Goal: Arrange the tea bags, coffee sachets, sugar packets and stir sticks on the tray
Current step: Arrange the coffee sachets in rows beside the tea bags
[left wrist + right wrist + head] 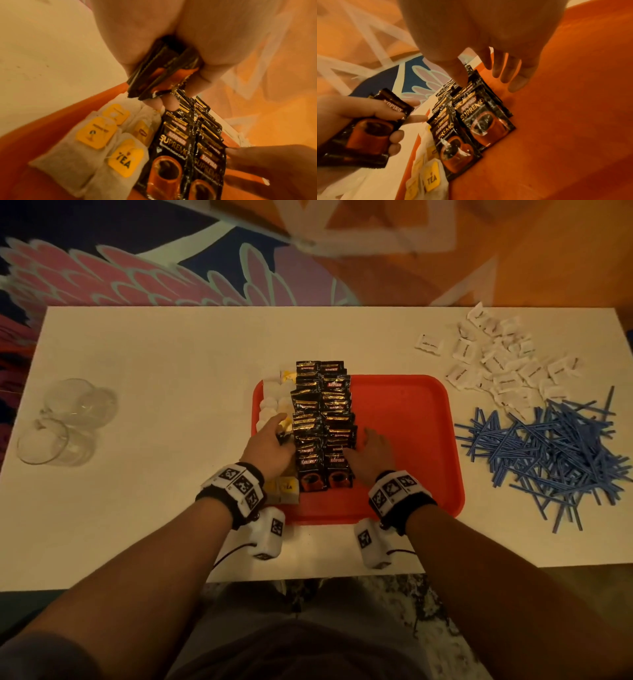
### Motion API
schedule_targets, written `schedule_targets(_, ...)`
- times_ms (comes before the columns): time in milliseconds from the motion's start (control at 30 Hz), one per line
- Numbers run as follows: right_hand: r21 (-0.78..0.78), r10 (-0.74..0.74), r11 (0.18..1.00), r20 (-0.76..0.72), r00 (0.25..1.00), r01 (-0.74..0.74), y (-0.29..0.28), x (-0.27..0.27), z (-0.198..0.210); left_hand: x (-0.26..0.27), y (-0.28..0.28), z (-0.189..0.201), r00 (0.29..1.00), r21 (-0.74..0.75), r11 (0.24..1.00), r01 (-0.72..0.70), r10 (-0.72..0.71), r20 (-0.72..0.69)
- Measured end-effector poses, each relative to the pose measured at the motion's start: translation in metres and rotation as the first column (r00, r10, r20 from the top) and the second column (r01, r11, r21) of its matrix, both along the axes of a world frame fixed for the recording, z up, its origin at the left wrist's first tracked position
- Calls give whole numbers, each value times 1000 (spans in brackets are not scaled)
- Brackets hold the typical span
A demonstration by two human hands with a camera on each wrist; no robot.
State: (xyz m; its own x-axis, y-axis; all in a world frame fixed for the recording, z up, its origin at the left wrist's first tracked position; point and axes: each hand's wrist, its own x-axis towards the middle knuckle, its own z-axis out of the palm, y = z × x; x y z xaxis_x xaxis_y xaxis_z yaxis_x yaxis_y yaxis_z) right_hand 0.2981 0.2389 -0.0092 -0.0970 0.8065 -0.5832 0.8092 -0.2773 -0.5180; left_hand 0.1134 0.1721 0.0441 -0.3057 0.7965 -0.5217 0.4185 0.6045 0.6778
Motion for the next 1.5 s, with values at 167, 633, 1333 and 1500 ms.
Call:
schedule_targets(167,-71,-4,997,-58,998,0,10,-4,-64,6,8,-8,992,-31,994,103,-101,69)
schedule_targets(633,-250,-208,955,-188,960,158,53,-34,27,-17,61,-7,969,-58,994,-96,107,221)
schedule_targets(1333,-49,-141,990,-388,911,133,28,-25,69,-16,47,15,783,6,913,-408,347,517)
schedule_targets(1500,-110,-119,991,-510,852,73,13,-36,87,5,40,32,788,97,922,-375,262,557)
